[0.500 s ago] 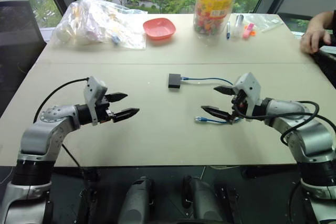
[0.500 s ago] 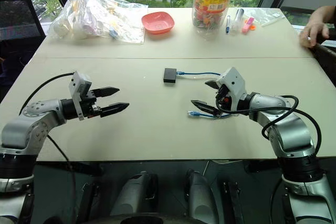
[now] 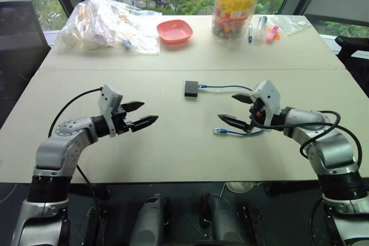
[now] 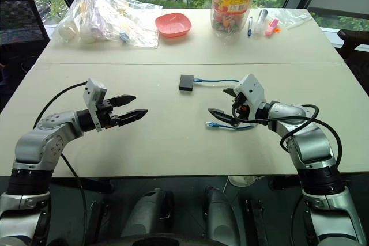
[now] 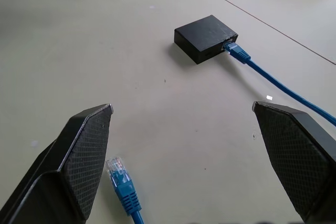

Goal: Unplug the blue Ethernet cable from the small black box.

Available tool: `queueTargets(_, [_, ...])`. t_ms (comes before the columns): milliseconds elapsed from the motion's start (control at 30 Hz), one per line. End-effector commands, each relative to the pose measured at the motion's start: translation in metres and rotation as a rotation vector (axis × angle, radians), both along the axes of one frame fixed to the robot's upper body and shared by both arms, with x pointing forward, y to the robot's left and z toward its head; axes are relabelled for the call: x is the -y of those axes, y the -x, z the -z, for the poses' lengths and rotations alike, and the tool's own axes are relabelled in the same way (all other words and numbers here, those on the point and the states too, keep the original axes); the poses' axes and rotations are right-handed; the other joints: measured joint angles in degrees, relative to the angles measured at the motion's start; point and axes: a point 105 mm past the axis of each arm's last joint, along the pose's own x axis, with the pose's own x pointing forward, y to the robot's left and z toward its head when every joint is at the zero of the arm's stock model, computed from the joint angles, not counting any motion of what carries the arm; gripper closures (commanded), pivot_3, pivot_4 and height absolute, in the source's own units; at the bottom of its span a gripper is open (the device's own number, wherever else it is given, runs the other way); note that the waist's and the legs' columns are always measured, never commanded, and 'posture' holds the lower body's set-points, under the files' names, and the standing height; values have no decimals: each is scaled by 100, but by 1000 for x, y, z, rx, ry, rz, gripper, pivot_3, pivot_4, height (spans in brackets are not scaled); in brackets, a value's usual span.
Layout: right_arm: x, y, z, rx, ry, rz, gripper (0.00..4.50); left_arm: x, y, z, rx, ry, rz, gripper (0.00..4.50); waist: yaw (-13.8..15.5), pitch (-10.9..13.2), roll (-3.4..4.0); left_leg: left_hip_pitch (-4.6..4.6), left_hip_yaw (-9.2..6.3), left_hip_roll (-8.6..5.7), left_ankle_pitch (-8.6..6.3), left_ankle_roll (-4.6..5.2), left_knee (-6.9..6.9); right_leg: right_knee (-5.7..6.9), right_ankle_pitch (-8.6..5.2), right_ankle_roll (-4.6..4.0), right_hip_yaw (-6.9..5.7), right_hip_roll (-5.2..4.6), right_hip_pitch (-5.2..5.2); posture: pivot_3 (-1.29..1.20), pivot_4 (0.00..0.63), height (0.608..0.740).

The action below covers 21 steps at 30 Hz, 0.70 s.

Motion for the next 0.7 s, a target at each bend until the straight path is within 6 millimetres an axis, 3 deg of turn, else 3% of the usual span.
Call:
queueTargets(33, [-5,-3,-12,59,-6,-14,0,1,-1,-12,64,-16,9,38,-1,0,0,0,0,0,0,0,0,0,0,0,0,0,0,0,150,740])
queueTargets(233, [-15,-28,-14,106,13,-5,0,9,-7,-14,96,-44,64,38,-9,0,0,2,0,1,1,-1,2,2,2,-4,0,2,0,0,150,740])
queueTargets(467, [-29,-105,0,67,83,28,0,7,-28,-38,182,-110,132,38,-95,1,0,2,5,9,9,-6,5,2,14,-19,1,21,0,0,150,740])
queueTargets(700, [-32,-122,29,-3,265,61,0,6,-31,-38,214,-109,85,38,-187,1,3,-1,23,9,10,-7,-15,11,29,-2,3,26,0,0,150,740])
